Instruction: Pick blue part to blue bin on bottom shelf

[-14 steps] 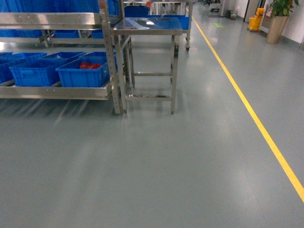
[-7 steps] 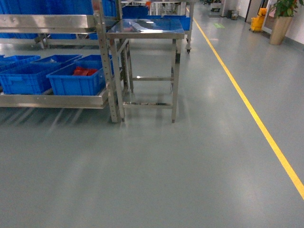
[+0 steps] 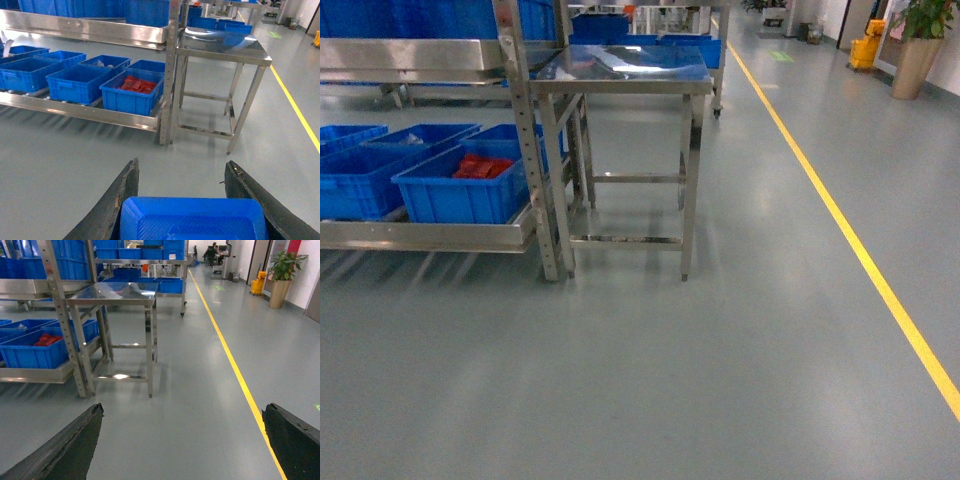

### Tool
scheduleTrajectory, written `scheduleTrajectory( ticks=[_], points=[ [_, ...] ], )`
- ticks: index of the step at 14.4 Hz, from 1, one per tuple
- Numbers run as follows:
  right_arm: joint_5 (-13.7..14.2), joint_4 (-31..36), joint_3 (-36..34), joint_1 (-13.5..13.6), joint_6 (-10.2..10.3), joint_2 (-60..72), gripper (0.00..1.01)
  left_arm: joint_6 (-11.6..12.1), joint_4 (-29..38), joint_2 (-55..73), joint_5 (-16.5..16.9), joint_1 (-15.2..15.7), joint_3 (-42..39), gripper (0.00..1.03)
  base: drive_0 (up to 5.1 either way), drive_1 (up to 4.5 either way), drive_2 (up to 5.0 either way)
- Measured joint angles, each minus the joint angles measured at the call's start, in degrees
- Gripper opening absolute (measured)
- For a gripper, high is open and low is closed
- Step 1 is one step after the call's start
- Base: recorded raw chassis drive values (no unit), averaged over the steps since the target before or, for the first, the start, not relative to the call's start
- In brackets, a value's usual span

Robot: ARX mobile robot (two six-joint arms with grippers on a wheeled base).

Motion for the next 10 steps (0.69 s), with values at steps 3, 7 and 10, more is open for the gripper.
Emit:
scheduleTrajectory(
  ticks=[3, 7, 10],
  points=[
    [0.0, -0.17, 0.0, 0.0, 0.02, 0.0, 0.98, 0.0, -0.04, 0.02, 0.0, -0.02, 0.0, 0.43, 0.1, 4.34, -4.2],
    [0.0, -0.28, 0.0, 0.0, 0.0, 0.02, 0.98, 0.02, 0.02, 0.15, -0.02, -0.02, 0.0, 0.43, 0.1, 4.34, -4.2],
    [0.0, -0.42, 0.0, 0.0, 0.02, 0.0, 0.98, 0.02, 0.02, 0.09, 0.02, 0.0, 0.0, 0.43, 0.1, 4.34, -4.2]
  ],
)
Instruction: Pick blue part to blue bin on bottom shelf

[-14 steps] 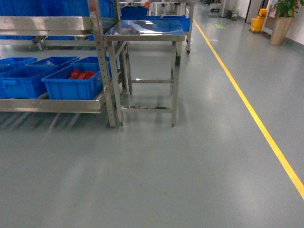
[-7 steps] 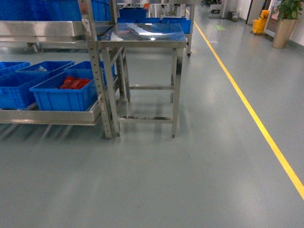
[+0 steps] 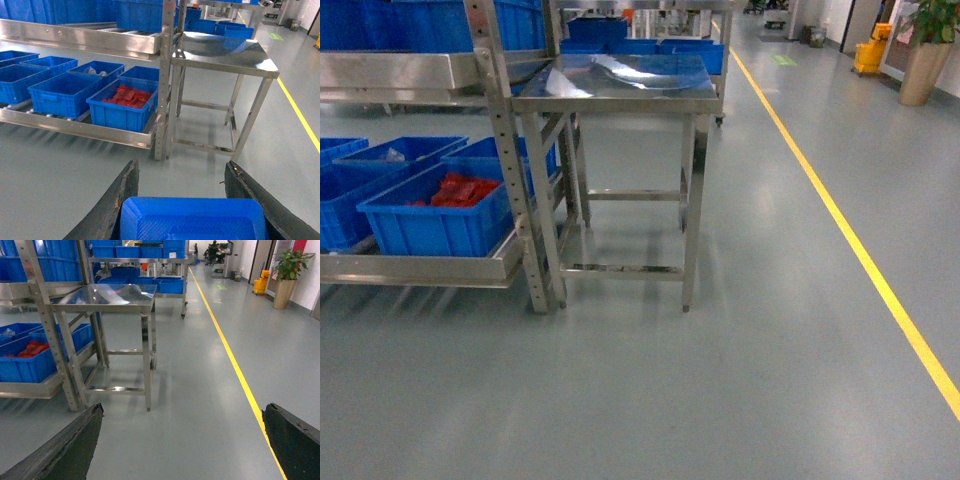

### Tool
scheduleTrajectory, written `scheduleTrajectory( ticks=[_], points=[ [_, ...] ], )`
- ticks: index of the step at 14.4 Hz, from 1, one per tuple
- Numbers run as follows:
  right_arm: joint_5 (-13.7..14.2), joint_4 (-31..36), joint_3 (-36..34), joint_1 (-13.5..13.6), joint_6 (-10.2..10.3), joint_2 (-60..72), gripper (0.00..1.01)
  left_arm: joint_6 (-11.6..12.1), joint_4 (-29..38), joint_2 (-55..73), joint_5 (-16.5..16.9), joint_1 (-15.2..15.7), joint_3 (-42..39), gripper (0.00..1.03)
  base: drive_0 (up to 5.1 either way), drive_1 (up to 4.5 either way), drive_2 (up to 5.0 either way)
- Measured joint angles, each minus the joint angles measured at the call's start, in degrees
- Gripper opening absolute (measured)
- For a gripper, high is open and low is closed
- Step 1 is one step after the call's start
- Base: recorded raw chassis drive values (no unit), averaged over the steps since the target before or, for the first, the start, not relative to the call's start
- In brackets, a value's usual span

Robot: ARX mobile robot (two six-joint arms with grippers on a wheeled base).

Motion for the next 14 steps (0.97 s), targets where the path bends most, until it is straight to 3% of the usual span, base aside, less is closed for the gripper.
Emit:
scheduleTrajectory(
  ticks=[14],
  points=[
    [-0.02, 0.31, 0.0, 0.0, 0.0, 0.0, 0.98, -0.02, 0.0, -0.07, 0.0, -0.07, -0.04, 0.43, 0.1, 4.34, -4.2]
  ],
)
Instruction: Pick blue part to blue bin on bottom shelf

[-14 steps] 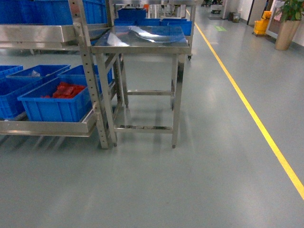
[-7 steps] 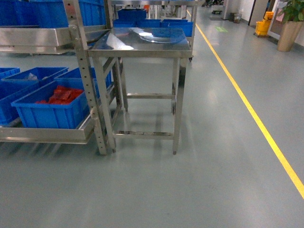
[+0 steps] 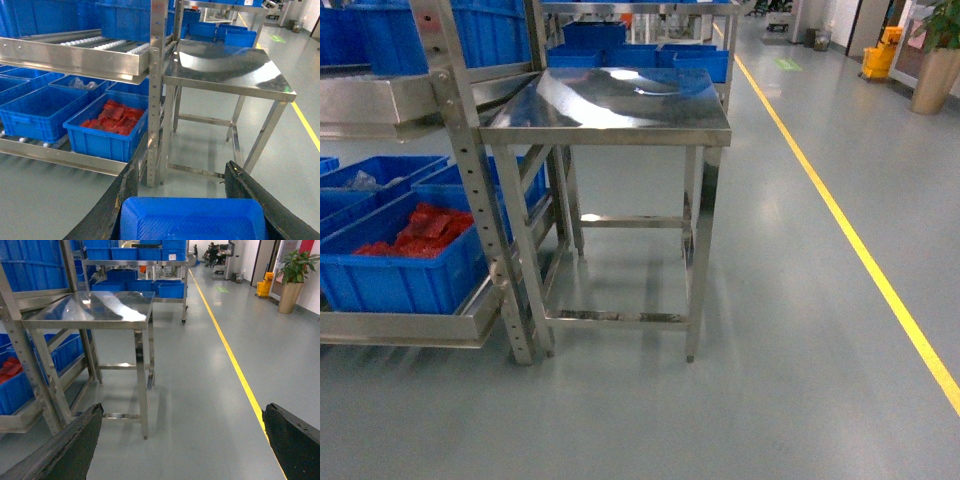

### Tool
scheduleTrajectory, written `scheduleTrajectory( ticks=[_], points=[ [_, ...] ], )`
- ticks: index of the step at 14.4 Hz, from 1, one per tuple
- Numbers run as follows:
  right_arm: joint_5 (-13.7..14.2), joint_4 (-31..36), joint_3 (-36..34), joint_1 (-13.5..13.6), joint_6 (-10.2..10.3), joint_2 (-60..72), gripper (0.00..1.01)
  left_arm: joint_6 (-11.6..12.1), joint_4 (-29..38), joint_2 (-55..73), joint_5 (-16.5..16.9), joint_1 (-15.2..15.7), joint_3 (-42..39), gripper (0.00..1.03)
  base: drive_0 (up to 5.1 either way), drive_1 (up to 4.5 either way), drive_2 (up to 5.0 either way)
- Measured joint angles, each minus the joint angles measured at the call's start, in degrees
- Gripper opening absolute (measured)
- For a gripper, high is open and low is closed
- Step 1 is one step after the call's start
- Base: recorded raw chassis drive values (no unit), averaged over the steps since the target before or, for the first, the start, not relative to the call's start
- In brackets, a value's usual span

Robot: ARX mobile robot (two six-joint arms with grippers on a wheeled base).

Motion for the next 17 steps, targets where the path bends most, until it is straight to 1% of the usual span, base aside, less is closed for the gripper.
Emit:
scheduleTrajectory(
  ticks=[14, 17],
  points=[
    [0.02, -0.15, 0.0, 0.0, -0.02, 0.0, 0.98, 0.02, -0.15, 0.0, -0.02, 0.0, -0.04, 0.43, 0.1, 4.34, -4.2],
    [0.0, -0.07, 0.0, 0.0, 0.0, 0.0, 0.98, 0.02, -0.31, 0.46, -0.02, 0.0, -0.07, 0.43, 0.0, 3.12, -3.0]
  ],
)
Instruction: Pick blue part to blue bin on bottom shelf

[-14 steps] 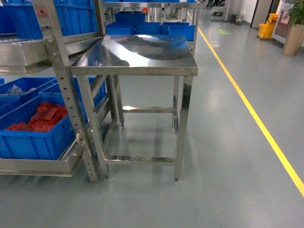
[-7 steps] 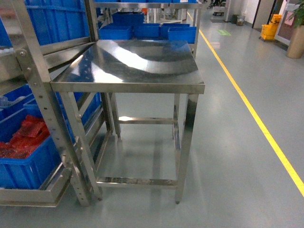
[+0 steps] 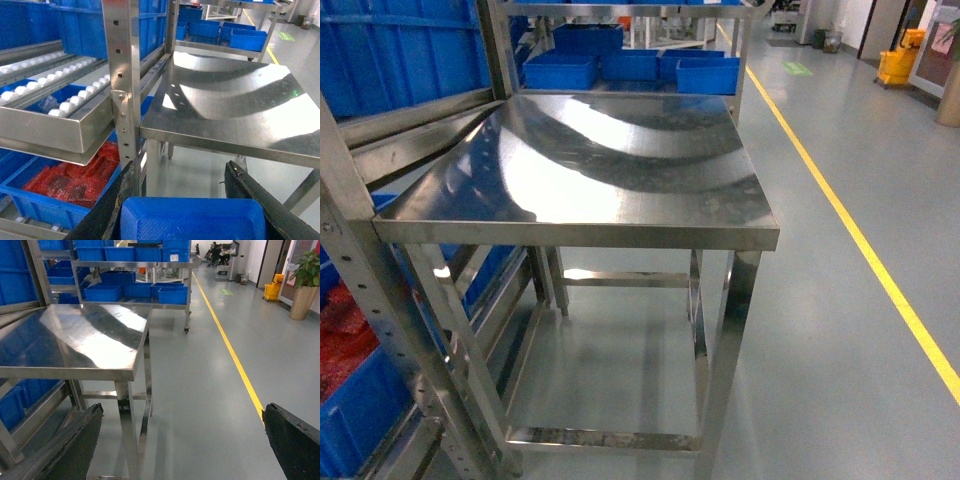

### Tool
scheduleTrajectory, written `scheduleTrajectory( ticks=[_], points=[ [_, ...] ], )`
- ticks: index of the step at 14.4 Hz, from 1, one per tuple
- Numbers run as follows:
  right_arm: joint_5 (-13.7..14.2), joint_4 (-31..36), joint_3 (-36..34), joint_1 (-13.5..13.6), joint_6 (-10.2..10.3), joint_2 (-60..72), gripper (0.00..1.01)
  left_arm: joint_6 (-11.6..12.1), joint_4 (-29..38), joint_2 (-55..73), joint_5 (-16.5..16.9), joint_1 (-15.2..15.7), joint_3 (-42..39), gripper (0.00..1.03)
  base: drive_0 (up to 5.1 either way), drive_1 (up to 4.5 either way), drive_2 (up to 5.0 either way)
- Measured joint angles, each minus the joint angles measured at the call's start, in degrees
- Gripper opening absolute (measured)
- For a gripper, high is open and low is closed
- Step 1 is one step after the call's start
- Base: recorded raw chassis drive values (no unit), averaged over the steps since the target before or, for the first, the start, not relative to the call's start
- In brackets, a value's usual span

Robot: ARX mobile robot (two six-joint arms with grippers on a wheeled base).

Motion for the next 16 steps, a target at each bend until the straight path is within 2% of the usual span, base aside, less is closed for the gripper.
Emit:
scheduleTrajectory(
  ticks=[15, 16],
  points=[
    [0.04, -0.07, 0.0, 0.0, -0.02, 0.0, 0.98, 0.0, 0.28, -0.44, 0.07, 0.0, 0.0, 0.43, 0.0, 3.12, -3.0],
    [0.02, -0.04, 0.0, 0.0, 0.0, 0.0, 0.98, 0.0, 0.2, -0.44, 0.07, 0.0, 0.0, 0.43, -5.0, 2.32, 2.3]
  ],
)
